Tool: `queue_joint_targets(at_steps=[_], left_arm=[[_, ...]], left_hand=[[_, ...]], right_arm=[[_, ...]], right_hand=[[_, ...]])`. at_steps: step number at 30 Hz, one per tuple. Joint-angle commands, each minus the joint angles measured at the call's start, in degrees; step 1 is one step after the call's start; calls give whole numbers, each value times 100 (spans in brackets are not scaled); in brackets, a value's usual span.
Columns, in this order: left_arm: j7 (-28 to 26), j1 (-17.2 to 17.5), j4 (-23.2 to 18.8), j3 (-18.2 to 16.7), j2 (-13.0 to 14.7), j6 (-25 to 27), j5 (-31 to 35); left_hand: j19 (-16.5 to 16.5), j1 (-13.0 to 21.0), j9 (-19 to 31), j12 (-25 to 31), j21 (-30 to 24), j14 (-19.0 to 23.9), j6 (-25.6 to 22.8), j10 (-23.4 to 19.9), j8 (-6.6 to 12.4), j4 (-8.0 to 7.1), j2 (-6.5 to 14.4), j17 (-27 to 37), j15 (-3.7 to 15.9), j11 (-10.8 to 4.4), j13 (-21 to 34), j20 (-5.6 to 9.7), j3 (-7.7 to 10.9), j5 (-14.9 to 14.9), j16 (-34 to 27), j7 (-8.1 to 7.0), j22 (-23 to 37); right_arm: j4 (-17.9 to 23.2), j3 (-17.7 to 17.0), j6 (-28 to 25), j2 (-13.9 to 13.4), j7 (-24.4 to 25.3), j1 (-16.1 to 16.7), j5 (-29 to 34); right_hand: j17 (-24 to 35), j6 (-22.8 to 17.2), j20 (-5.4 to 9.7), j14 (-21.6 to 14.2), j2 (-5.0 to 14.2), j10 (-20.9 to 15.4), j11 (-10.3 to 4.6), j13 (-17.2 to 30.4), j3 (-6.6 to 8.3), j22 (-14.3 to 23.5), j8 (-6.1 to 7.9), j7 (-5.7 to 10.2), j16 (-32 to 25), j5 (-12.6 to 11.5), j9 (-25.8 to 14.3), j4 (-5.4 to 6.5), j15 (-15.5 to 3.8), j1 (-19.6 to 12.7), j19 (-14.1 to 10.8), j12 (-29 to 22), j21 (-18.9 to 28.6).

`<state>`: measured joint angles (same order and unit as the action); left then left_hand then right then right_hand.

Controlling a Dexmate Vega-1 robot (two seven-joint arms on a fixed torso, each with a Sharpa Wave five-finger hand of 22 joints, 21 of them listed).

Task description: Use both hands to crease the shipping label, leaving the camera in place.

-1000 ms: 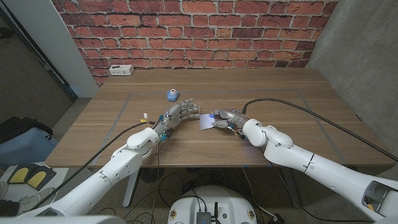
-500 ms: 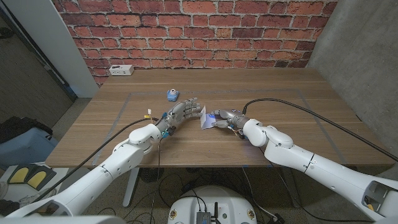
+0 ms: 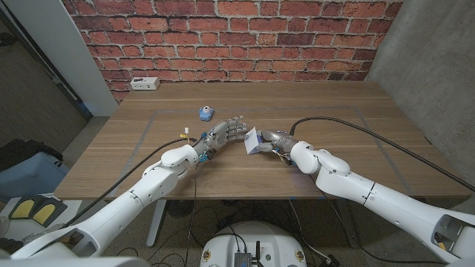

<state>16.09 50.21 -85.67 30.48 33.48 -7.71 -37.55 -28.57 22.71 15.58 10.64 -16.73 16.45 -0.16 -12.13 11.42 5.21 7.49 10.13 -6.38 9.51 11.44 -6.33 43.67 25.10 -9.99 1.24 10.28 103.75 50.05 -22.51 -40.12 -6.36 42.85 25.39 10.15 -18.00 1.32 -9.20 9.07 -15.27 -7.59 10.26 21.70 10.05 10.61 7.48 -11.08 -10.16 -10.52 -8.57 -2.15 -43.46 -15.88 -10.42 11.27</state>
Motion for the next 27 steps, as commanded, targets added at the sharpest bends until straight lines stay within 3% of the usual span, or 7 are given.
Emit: queue_joint_targets(at_steps=[1,5,11,13,18,22,27], left_arm=[[208,-248,157,172,-195,92,-38],[-189,-228,-273,240,62,550,235],[-711,-240,-867,327,384,1236,597],[-748,-273,-945,358,434,1404,630],[-707,-321,-952,411,447,1485,657],[-719,-323,-991,437,470,1457,731],[-700,-340,-1005,475,488,1361,850]], left_hand=[[-44,-48,13,26,-15,-37,72,14,17,-31,-8,-3,23,-3,16,-24,-9,22,-30,-5,9],[111,-88,1,-22,82,-241,152,235,12,-23,-53,-9,-126,132,8,-134,-40,24,18,-95,8],[199,-141,-13,-28,146,-369,286,345,-19,-25,-102,-10,-207,160,-1,-207,-87,10,25,-194,9],[333,-183,-25,-48,220,-525,374,492,-32,-37,-118,-8,-257,157,-6,-248,-118,-2,42,-238,10],[789,-272,-55,-29,437,-852,500,701,-25,-84,-96,-5,-341,158,-14,-322,-172,-22,40,-297,16],[805,-282,-62,-24,445,-881,544,726,-33,-88,-89,-6,-331,146,-16,-330,-177,-24,32,-326,17],[783,-292,-69,-17,439,-881,552,748,-26,-87,-91,-10,-323,121,-17,-321,-186,-28,18,-405,19]], right_arm=[[-40,46,-73,17,-25,-33,57],[-33,41,-76,12,-25,-25,40],[19,-46,-61,-22,81,30,-19],[39,-57,-55,-39,85,33,-24],[65,-91,-43,-61,134,69,-46],[144,-233,-167,-57,388,200,-82],[331,-440,-482,-62,875,419,-7]], right_hand=[[2,-41,-83,-34,-5,-38,-71,23,-4,14,46,34,-17,3,-12,-31,-344,-113,-82,-36,42],[-3,-36,-92,-42,-26,-48,-84,21,0,13,43,48,-14,-2,-10,-59,-346,-155,-90,-37,44],[-6,-22,-94,-45,-35,-38,-57,21,3,13,37,41,-12,-4,-10,-74,-347,-187,-89,-31,42],[-6,-19,-93,-48,-34,-36,18,21,5,13,36,35,-12,-5,-10,-77,-336,-207,-91,-30,43],[-4,-6,-93,-55,-28,-20,64,21,5,13,31,13,-14,-5,-10,-74,-339,-226,-93,-23,44],[-1,5,-92,-61,-15,12,144,22,4,14,27,7,-16,-4,-11,-64,-344,-239,-91,-13,43],[33,-9,-57,-115,171,6,222,27,58,20,36,-4,-57,-22,-16,34,-345,-255,-115,-25,57]])
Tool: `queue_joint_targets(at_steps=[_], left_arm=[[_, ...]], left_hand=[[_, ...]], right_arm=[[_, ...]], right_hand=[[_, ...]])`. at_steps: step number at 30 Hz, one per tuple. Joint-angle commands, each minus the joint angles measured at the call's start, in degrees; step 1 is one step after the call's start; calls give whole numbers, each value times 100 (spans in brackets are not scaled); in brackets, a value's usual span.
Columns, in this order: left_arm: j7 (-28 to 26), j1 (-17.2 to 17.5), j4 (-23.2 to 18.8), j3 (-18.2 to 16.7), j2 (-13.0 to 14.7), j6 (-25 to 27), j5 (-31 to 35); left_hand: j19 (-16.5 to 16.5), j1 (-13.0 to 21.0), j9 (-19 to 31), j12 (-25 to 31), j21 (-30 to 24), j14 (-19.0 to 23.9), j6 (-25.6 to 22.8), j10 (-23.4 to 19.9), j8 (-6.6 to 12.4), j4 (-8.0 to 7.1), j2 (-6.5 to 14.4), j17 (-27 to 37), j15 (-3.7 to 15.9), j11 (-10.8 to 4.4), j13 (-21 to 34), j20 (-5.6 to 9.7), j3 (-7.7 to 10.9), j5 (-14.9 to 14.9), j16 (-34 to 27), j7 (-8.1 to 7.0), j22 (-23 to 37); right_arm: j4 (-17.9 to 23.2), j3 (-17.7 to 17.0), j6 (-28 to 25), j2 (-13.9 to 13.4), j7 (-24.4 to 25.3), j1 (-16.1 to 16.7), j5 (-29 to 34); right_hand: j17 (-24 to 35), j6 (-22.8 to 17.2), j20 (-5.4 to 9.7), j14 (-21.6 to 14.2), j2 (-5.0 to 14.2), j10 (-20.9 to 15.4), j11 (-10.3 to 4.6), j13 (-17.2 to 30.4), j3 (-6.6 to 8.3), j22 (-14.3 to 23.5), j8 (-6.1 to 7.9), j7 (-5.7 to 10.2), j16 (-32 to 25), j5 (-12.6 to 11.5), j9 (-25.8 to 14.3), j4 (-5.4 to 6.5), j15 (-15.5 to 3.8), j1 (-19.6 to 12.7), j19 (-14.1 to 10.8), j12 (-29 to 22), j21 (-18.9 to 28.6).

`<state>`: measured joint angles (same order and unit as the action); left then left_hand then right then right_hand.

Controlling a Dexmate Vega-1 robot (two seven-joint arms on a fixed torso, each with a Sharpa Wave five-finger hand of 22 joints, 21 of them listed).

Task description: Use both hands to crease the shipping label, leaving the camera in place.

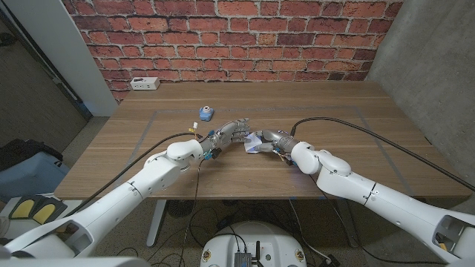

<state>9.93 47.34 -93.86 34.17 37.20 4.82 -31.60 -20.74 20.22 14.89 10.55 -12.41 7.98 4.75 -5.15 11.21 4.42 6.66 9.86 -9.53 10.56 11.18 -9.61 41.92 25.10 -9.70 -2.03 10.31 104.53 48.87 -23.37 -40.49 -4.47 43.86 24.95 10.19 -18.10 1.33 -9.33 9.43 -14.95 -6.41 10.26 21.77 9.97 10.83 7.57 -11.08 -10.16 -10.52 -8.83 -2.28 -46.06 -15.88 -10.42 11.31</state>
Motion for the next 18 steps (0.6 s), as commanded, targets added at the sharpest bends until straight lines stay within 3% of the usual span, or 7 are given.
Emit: queue_joint_targets(at_steps=[1,3,6,12,18], left_arm=[[-62,-57,-175,110,113,82,260],[-57,-60,-176,114,114,74,275],[-50,-57,-171,113,111,47,288],[-59,-87,-143,133,86,19,352],[-113,-136,-179,172,96,111,460]], left_hand=[[-9,-45,-2,-5,5,-35,60,53,-2,-7,-9,16,3,12,8,6,-13,-30,-14,-109,17],[-29,-51,-11,4,-1,-32,60,71,7,4,-14,11,18,-3,6,-2,-21,-37,-25,-231,18],[-41,-54,-17,14,-4,-34,40,69,20,10,-14,8,42,-22,6,-6,-25,-41,-29,-282,19],[-43,-58,-29,34,-1,-31,-37,57,56,27,-17,3,71,-69,4,-5,-33,-52,-37,-412,21],[-34,-59,-43,45,5,-33,-75,57,71,43,-16,0,123,-129,3,27,-38,-60,-42,-493,24]], right_arm=[[274,-372,-455,-5,809,371,35],[341,-461,-556,-7,1009,466,39],[414,-593,-691,29,1356,622,32],[467,-822,-677,118,2129,936,-10],[474,-981,-353,8,2289,1066,-262]], right_hand=[[31,3,-68,-116,132,-33,119,27,46,29,14,-22,-64,-20,-17,74,-305,16,-119,-29,56],[36,15,-117,-144,78,-42,209,28,-4,31,9,-49,-75,-7,-19,119,-251,81,-137,-35,64],[34,26,-155,-180,30,-74,257,28,-45,32,6,-84,-85,1,-19,137,-197,121,-160,-48,73],[42,-153,-116,-300,156,-231,238,29,55,36,66,-63,-125,-51,-20,138,-271,13,-151,-97,72],[94,-407,-86,-402,178,-367,221,37,-9,40,134,-40,-182,-17,-27,332,-304,195,-150,-121,74]])
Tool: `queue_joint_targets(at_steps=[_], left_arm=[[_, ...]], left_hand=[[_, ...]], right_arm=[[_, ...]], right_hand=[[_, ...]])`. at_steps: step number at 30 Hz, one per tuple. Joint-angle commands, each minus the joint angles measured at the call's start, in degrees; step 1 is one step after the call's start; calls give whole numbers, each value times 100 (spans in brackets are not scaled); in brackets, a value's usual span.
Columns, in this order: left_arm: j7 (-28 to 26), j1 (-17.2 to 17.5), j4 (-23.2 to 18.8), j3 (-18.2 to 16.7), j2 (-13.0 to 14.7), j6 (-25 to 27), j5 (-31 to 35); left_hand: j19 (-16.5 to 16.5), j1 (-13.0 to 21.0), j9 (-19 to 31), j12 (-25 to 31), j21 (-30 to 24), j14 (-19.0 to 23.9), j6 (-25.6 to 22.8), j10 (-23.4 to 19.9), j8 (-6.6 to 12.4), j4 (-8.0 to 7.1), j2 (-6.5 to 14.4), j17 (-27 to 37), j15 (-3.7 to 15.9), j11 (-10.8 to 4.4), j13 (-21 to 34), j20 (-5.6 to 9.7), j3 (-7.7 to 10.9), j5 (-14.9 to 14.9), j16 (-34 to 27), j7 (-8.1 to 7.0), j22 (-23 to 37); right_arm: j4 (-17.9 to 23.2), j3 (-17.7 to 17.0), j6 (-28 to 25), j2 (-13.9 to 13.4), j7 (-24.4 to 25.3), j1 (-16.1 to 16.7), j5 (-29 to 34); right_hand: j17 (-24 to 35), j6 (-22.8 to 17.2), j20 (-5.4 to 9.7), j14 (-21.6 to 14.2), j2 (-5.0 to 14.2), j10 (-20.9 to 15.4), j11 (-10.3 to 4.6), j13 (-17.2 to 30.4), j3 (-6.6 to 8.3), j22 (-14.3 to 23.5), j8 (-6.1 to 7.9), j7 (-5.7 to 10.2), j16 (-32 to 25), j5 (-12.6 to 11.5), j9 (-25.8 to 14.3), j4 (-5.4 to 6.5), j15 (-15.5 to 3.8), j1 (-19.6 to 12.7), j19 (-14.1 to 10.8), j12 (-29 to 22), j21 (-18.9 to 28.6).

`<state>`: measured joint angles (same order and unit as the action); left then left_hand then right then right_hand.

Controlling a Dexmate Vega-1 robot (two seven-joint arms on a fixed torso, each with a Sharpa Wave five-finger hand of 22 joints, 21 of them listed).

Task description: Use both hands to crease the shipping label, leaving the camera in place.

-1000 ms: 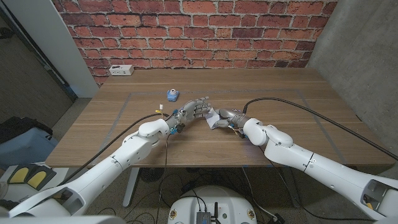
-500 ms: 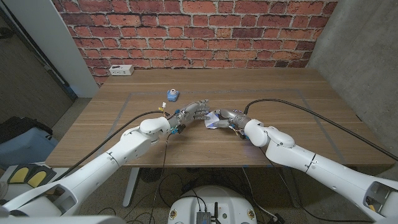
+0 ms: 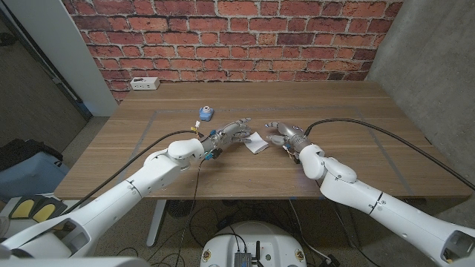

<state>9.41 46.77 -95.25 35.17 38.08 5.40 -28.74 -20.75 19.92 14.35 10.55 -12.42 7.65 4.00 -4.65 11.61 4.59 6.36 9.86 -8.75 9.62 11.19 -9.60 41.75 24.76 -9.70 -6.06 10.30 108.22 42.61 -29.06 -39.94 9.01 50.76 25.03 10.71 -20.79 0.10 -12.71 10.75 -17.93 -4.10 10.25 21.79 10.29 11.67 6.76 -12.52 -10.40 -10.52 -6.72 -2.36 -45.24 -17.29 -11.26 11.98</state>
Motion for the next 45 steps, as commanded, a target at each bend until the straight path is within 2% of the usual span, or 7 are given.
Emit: queue_joint_targets(at_steps=[1,3,5,10,15,23,45], left_arm=[[-67,-82,-41,76,8,57,187],[-87,-87,-66,81,17,96,210],[-196,-85,-158,90,57,184,305],[-256,-89,-259,91,114,278,384],[-269,-100,-282,100,128,305,432],[-214,-136,-237,132,124,281,489],[-118,-151,-188,162,125,214,563]], left_hand=[[-29,-31,7,44,7,-3,-4,15,32,30,14,0,47,-55,2,28,-23,-29,-42,-115,26],[-16,-31,2,47,12,-6,-16,16,36,35,14,0,50,-60,2,24,-25,-31,-42,-150,27],[-9,-34,-5,56,15,6,-32,4,41,40,15,0,85,-93,2,21,-27,-34,-49,-192,29],[176,-65,-42,78,76,10,-60,-8,41,43,29,10,186,-231,5,-221,-40,-47,-60,-366,46],[256,-93,-65,95,90,46,-99,-28,48,36,37,18,283,-320,8,-271,-48,-53,-79,-489,58],[318,-120,-90,146,92,93,-145,-144,53,40,31,20,280,-356,12,-278,-60,-62,-94,-618,68],[365,-150,-130,232,77,191,-264,-394,73,54,36,22,270,-301,21,-278,-64,-66,-114,-648,80]], right_arm=[[98,-366,275,-73,932,380,-306],[83,-389,485,-184,778,362,-445],[94,-312,520,-302,456,247,-473],[174,-120,306,-383,-99,5,-413],[241,40,121,-414,-483,-201,-314],[252,198,-69,-396,-957,-467,-308],[91,651,-221,-304,-1695,-1012,-140]], right_hand=[[50,-167,48,-57,59,-68,-20,38,-12,10,55,61,-39,8,-28,148,-304,133,-3,-33,5],[77,-205,89,39,70,-10,-86,41,-26,12,43,118,-16,21,-30,268,-348,233,69,2,-18],[74,-290,85,151,41,71,-93,43,-26,11,53,223,27,27,-30,297,-366,253,108,35,-28],[12,-117,104,501,-100,475,-151,44,-80,3,-69,389,167,19,-28,209,-350,226,316,126,-83],[-26,119,80,793,-137,830,-260,40,-96,-3,-132,554,216,-9,-31,71,-316,124,537,134,-113],[-30,196,71,1066,-109,1111,-358,40,-120,-3,-118,592,235,-19,-36,26,-293,89,750,130,-135],[-21,358,85,1501,-29,1538,-540,40,-116,-2,-132,603,219,-33,-36,65,-261,84,1142,125,-139]])
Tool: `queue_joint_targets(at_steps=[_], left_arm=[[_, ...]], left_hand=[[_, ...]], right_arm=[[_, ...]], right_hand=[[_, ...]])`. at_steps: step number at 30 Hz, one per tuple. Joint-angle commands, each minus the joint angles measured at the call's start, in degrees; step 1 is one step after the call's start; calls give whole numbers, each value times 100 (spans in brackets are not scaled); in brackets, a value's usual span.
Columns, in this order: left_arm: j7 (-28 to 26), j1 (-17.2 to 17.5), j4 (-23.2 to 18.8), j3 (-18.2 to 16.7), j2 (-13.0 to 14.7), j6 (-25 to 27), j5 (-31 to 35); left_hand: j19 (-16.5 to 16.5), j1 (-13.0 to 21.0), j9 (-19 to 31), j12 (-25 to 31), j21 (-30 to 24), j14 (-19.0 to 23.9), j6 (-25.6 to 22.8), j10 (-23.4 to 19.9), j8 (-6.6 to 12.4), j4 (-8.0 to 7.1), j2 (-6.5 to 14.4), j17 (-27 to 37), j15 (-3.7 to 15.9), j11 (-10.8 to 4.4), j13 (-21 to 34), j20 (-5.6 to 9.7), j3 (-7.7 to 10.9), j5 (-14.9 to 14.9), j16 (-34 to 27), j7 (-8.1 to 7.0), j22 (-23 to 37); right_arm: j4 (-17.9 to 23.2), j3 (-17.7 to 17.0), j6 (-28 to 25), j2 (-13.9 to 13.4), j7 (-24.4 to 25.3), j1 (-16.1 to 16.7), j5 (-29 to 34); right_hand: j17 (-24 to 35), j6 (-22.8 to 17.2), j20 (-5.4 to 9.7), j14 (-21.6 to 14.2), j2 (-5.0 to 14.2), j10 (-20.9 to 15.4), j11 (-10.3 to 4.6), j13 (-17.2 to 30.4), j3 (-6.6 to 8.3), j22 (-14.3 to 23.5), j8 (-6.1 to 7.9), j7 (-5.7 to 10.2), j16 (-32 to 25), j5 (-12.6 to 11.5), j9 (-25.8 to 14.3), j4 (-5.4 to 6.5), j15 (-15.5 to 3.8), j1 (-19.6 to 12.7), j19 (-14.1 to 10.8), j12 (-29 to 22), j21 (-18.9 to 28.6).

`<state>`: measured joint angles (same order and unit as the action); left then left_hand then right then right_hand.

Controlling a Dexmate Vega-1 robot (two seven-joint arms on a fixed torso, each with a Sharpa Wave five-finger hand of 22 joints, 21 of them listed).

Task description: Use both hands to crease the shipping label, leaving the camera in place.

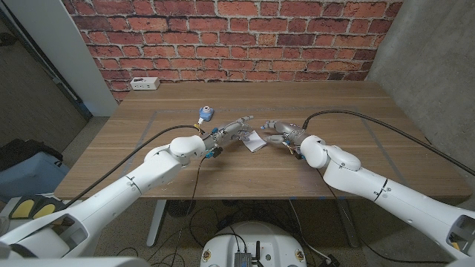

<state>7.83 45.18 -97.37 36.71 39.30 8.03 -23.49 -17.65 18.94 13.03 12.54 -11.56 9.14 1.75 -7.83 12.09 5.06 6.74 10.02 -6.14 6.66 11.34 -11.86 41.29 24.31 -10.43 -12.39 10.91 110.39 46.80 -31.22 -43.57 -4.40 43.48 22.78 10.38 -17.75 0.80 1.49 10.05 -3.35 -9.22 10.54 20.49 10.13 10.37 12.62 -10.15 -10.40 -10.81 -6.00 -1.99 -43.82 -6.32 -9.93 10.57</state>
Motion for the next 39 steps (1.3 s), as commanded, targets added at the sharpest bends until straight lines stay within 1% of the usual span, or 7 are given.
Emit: queue_joint_targets(at_steps=[1,4,10,24,31,39], left_arm=[[33,12,21,6,3,-51,42],[20,24,8,-3,10,-50,46],[10,43,-13,-15,28,-65,59],[14,84,-9,-45,33,-97,24],[27,81,6,-41,27,-119,29],[3,111,-48,-57,65,-127,52]], left_hand=[[61,-53,1,35,-7,44,-43,-82,26,8,-1,6,9,-5,6,-52,-18,-22,-41,-15,19],[74,-56,-3,42,-6,52,-60,-108,28,10,0,6,3,2,7,-52,-17,-22,-41,-16,20],[84,-58,-11,49,-9,68,-75,-137,27,15,4,6,4,8,9,-52,-14,-22,-43,-19,22],[90,-64,-24,50,-17,73,-82,-159,18,21,9,6,-7,17,11,-51,-12,-22,-37,-21,24],[98,-72,-30,44,-20,70,-85,-157,13,22,9,7,-10,17,12,-52,-14,-23,-32,-20,25],[101,-78,-36,40,-23,67,-90,-157,9,23,10,8,-14,17,13,-52,-15,-24,-29,-20,26]], right_arm=[[-141,261,-26,72,-407,-320,102],[-202,305,-25,115,-492,-399,113],[-312,398,0,188,-598,-535,173],[-404,521,194,233,-767,-623,254],[-444,576,285,251,-880,-664,303],[-499,705,50,323,-1089,-773,518]], right_hand=[[11,62,18,89,43,84,-33,11,16,14,-2,17,-19,-34,-8,-7,-305,-61,55,-12,1],[15,102,48,164,74,157,-80,11,36,14,-2,20,-18,-45,-8,0,-318,-81,127,-10,-2],[20,160,38,263,91,272,-116,12,54,16,-2,20,-23,-53,-8,25,-291,-87,219,-7,-1],[20,234,31,268,88,295,-116,12,80,17,3,23,-66,-64,-9,45,-291,-108,229,-46,38],[17,268,49,272,99,302,-152,11,109,16,6,25,-76,-74,-9,35,-309,-149,239,-57,48],[16,292,14,277,80,309,-129,10,114,16,11,25,-84,-74,-10,37,-288,-161,244,-65,58]])
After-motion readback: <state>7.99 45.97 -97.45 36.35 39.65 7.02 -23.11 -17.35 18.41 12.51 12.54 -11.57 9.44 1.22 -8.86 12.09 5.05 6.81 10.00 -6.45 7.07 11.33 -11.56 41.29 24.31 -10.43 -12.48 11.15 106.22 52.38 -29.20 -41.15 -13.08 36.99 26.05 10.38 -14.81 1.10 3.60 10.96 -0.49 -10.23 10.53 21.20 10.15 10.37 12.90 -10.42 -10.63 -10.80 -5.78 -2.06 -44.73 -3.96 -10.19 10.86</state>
